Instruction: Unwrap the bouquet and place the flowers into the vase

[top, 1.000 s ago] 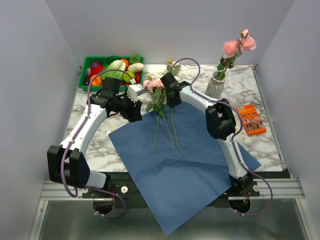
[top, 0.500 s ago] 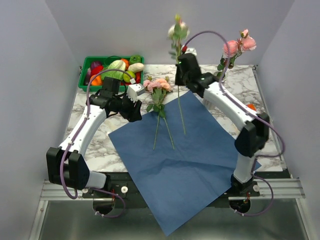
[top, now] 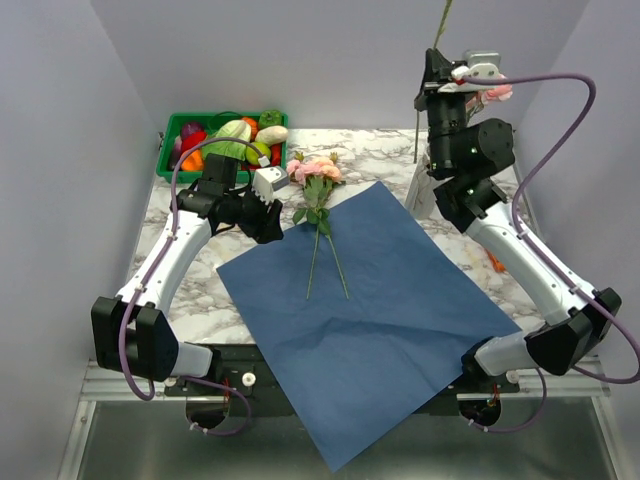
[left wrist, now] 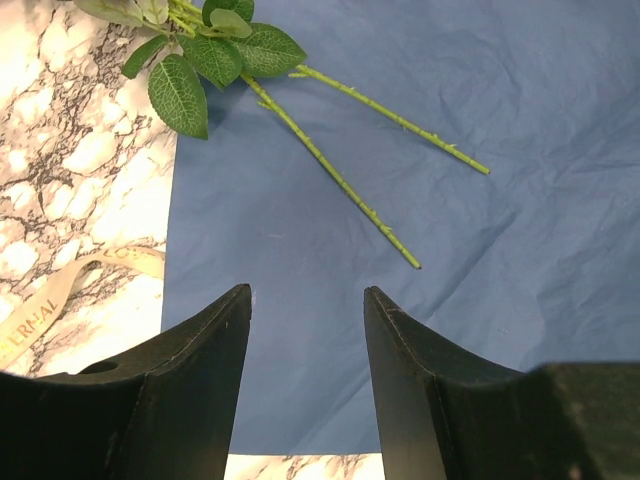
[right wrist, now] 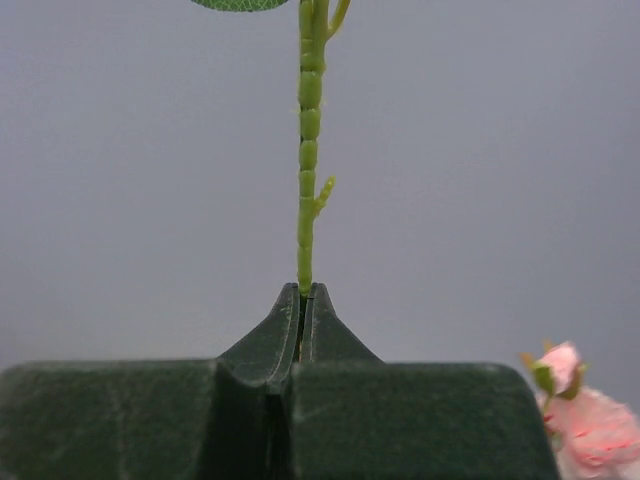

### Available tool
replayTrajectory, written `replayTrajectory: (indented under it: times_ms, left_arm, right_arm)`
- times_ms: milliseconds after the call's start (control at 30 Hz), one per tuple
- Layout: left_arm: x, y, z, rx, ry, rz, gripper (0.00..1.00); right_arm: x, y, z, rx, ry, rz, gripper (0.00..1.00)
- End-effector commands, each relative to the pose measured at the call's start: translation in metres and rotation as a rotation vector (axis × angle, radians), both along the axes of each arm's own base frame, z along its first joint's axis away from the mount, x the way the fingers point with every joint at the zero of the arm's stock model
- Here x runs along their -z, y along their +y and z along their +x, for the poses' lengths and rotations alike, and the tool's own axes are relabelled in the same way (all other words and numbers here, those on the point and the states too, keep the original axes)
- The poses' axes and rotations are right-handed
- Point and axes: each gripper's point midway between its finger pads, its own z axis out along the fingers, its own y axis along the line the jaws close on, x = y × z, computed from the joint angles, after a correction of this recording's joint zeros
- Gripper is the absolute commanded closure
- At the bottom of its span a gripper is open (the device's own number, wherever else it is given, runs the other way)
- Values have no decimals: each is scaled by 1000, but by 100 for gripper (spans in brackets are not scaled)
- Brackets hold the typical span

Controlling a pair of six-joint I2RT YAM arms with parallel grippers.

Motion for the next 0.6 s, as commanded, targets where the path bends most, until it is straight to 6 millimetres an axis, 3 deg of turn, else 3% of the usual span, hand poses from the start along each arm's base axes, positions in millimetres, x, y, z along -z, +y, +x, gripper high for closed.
replayTrajectory:
  times_ms: [0,133,333,567]
  left_arm:
    - [-11,-4,2,11,-21,-34,42]
    - [-11,-4,2,14,-22,-33,42]
    - [-11,-3,3,20,-30,-24,42]
    - [-10,-5,5,28,-26,-24,41]
  right_arm:
    - [-11,-38,1,220,-143,-11,99]
    - [-7,-62,14,325,-165,14,99]
    - [15,-81,34,382,-141,7,99]
    - [42,-88,45,405,-114,13,99]
